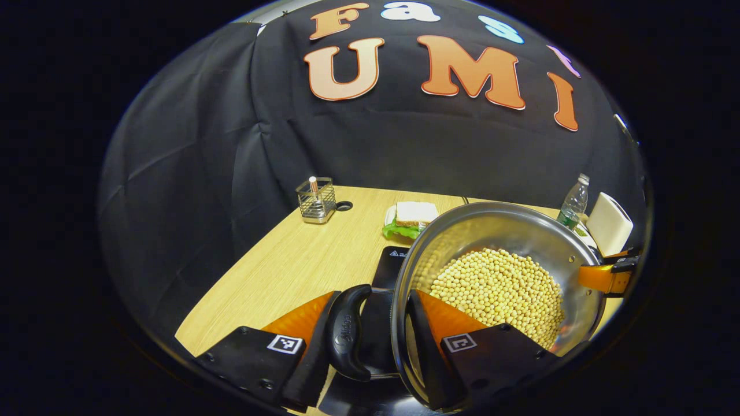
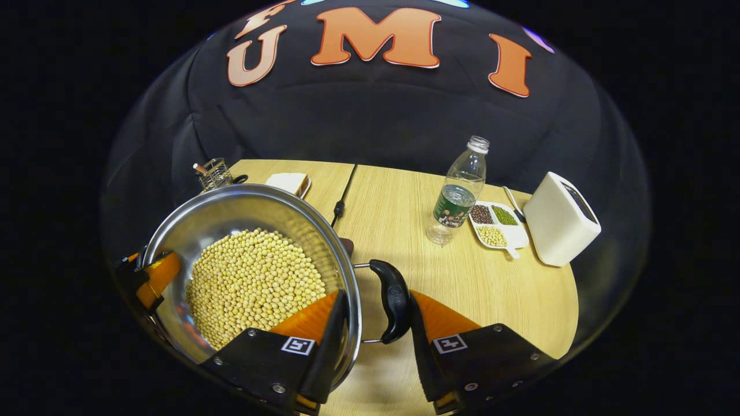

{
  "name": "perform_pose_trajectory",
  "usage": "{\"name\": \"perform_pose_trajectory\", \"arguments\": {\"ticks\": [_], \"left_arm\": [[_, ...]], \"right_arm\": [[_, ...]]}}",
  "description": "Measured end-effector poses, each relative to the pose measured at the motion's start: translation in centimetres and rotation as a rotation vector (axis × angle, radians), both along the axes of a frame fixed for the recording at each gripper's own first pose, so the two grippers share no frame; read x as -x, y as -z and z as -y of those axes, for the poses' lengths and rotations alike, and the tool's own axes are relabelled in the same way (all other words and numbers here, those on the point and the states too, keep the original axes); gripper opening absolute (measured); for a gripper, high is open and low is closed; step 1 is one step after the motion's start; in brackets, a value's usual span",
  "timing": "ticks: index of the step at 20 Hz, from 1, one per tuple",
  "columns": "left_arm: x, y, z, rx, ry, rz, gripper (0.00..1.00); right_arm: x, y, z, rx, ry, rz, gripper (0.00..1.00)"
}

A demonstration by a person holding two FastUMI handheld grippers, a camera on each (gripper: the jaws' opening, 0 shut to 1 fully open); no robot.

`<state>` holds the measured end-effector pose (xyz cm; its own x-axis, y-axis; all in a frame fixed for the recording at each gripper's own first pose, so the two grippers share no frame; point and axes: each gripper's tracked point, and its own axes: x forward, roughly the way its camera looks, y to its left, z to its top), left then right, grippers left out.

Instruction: First push the handle of the pot to place it horizontally, then grasp the pot with both hands and set it on the induction cooktop.

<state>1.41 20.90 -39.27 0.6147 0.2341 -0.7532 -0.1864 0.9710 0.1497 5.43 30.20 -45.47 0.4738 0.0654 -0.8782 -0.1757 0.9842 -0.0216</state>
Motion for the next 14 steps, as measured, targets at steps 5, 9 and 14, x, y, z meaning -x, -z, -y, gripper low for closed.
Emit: {"name": "perform_pose_trajectory", "arguments": {"ticks": [5, 9, 14], "left_arm": [[-0.5, -0.4, -1.3, -0.004, 0.0, 0.012, 0.74], [-0.7, 0.7, -1.9, -0.007, 0.007, -0.003, 0.74], [-0.9, 2.4, -2.3, 0.001, 0.02, -0.019, 0.74]], "right_arm": [[-0.6, -0.2, -1.5, -0.001, 0.002, 0.009, 0.6], [-0.3, 0.7, -1.6, 0.002, 0.003, -0.007, 0.6], [-0.2, 2.0, -2.2, 0.009, 0.006, -0.02, 0.6]]}}
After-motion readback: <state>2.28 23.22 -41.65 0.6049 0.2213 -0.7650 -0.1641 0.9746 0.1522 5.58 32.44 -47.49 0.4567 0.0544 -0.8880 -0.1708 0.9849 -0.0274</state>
